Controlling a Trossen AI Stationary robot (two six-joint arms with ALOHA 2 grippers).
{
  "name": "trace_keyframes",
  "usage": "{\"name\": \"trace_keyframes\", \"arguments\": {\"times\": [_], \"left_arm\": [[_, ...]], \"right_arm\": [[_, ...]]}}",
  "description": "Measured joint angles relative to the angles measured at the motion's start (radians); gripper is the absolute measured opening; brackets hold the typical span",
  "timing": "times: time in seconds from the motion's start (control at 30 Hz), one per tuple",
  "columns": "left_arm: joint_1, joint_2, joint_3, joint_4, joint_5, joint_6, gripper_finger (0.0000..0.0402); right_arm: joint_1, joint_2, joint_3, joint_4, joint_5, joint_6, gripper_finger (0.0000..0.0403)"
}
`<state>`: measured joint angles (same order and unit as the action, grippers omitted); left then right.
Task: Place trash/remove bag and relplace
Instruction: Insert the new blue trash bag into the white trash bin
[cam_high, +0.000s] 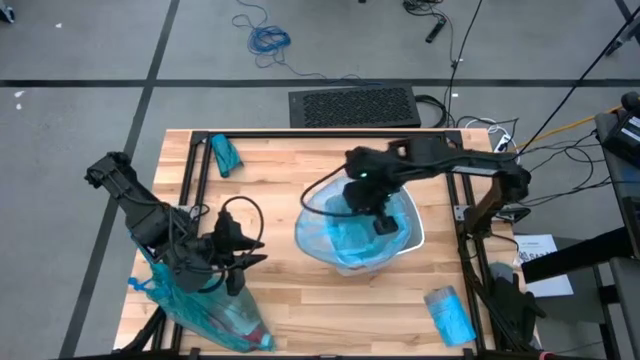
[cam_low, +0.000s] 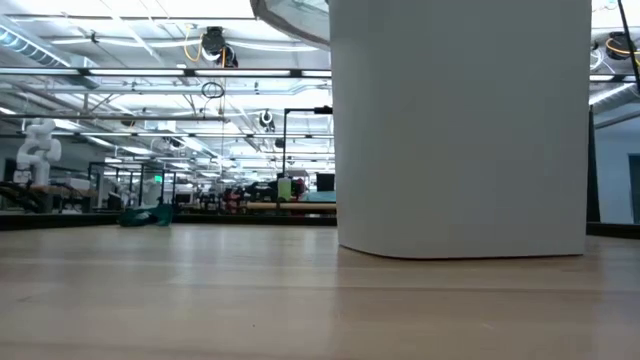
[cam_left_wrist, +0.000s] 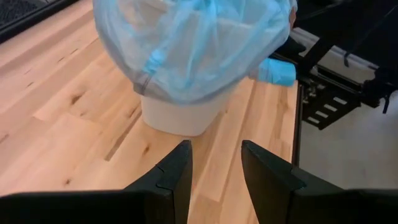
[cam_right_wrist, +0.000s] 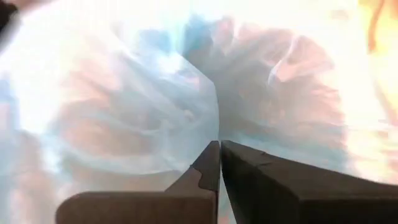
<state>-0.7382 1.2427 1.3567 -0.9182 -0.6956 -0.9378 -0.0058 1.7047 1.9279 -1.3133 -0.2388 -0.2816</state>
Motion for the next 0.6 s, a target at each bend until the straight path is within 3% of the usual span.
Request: {"name": "trace_keyframes", "arguments": {"times": [0.2, 0.43, 0.6], "left_arm": [[-0.001, 0.000, 0.000, -0.016, -0.024, 0.008, 0.0134], [-0.001, 0.000, 0.000, -0.022, -0.043, 0.008, 0.0134], [-0.001, 0.000, 0.000, -0.021, -0.043, 0.003, 0.0134]], "right_arm": [[-0.026, -0.081, 0.001, 0.033, 0.051, 0.003, 0.0047], [-0.120, -0.071, 0.000, -0.007, 0.085, 0.007, 0.0129], [-0.178, -0.070, 0.000, -0.026, 0.082, -0.001, 0.0157]]}}
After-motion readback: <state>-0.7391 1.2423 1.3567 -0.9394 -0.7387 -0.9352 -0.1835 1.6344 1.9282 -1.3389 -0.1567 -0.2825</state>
